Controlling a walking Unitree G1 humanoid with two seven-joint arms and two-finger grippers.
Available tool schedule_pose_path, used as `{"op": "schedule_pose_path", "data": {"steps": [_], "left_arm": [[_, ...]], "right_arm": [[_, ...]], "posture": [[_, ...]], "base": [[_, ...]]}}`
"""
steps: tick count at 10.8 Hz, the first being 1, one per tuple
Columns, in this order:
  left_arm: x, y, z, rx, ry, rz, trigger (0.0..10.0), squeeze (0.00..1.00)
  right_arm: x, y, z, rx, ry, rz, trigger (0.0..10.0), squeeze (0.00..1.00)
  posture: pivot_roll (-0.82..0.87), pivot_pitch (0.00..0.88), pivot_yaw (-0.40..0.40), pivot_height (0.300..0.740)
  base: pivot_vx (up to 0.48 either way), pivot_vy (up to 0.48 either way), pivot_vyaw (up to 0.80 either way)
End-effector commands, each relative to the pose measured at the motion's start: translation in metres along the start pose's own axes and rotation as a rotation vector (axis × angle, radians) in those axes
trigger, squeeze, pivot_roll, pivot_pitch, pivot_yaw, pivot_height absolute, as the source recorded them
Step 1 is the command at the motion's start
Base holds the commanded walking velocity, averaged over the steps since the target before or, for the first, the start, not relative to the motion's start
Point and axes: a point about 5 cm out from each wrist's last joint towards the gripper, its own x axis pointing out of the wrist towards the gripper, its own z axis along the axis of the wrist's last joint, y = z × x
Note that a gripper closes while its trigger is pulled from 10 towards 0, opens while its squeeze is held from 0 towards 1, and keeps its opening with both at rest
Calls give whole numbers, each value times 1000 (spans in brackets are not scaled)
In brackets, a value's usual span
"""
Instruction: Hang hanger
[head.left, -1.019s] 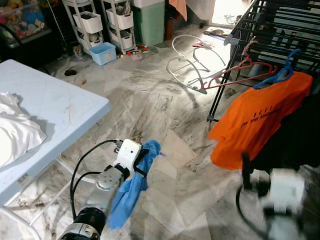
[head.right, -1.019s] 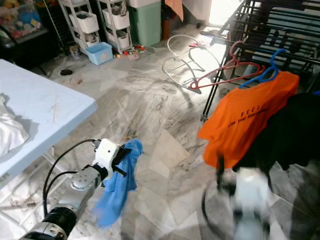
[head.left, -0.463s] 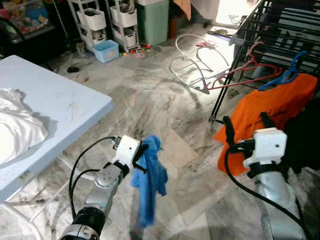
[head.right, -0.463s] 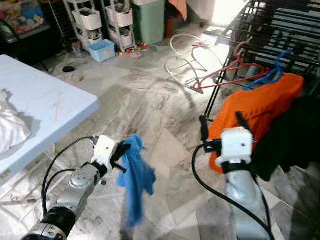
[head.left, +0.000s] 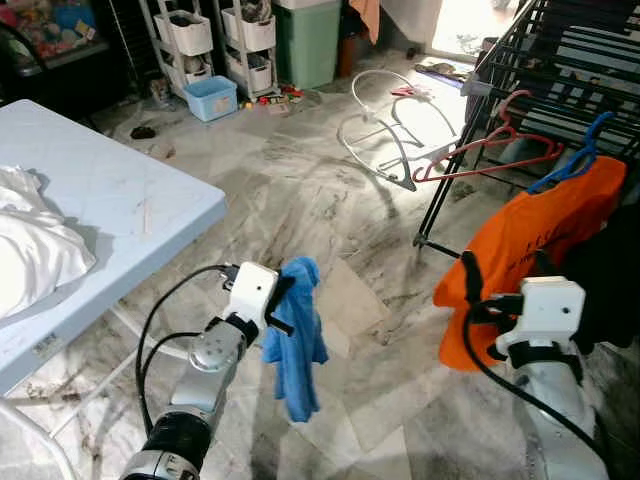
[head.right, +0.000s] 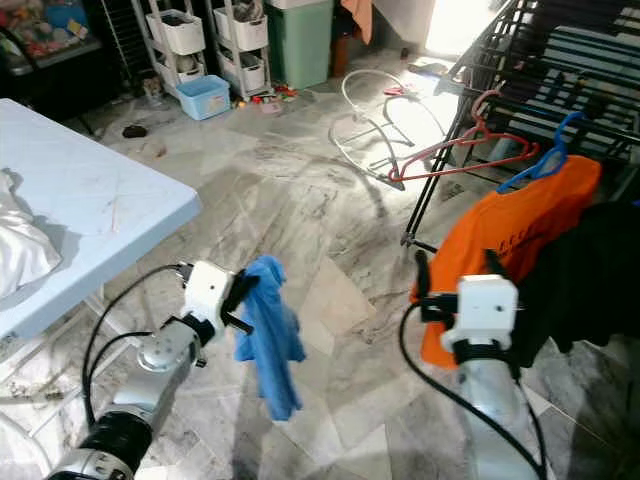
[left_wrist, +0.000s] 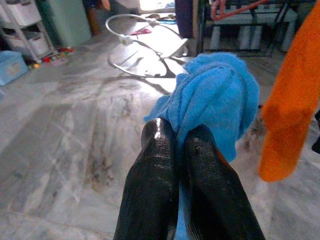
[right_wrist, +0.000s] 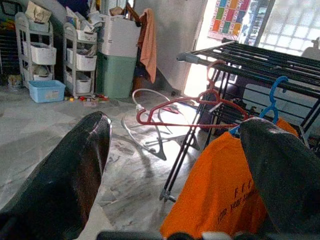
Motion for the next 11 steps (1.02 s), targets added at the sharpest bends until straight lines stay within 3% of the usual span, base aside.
{"op": "schedule_pose_path", "data": {"steps": [1,4,7,11], "left_arm": [[5,2,14,18,-43,11,10000,0],[-4,-4,5,-19,-19,63,10000,0],[-25,9,-5,5,-23,117,10000,0],[-21,9,6,29,-63,111,10000,0]], "right_arm": [[2,-4,6,2,-23,-8,10000,0],[-8,-5,-11,24,31,-21,10000,0],[-15,-7,-14,71,55,-68,10000,0],[-32,9,-21,158,94,-116,10000,0]], "posture": [[65,34,-41,740],[107,37,-93,740],[142,52,-120,740],[153,62,-103,740]], "base": [[0,0,0],[0,0,0],[0,0,0],[0,0,0]]}}
